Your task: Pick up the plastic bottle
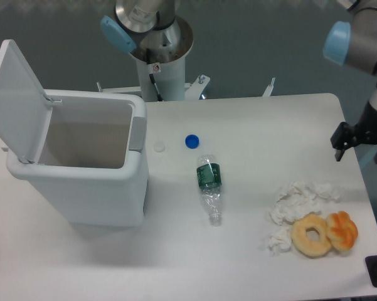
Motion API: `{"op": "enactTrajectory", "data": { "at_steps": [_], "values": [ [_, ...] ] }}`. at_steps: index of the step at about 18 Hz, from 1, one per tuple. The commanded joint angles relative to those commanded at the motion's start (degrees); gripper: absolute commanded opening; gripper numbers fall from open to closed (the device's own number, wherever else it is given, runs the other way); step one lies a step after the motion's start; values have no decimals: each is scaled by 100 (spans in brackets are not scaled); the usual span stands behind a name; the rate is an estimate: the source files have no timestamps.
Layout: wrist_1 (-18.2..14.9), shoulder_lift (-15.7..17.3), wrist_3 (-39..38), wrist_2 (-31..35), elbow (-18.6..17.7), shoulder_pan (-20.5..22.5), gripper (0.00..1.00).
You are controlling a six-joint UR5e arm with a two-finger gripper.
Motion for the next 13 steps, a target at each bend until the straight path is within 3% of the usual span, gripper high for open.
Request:
{"op": "enactTrajectory", "data": {
  "at_steps": [3,13],
  "values": [
    [-150,115,-220,9,-62,-238,100],
    [-298,-26,-274,263,-158,-703,100]
  ]
}}
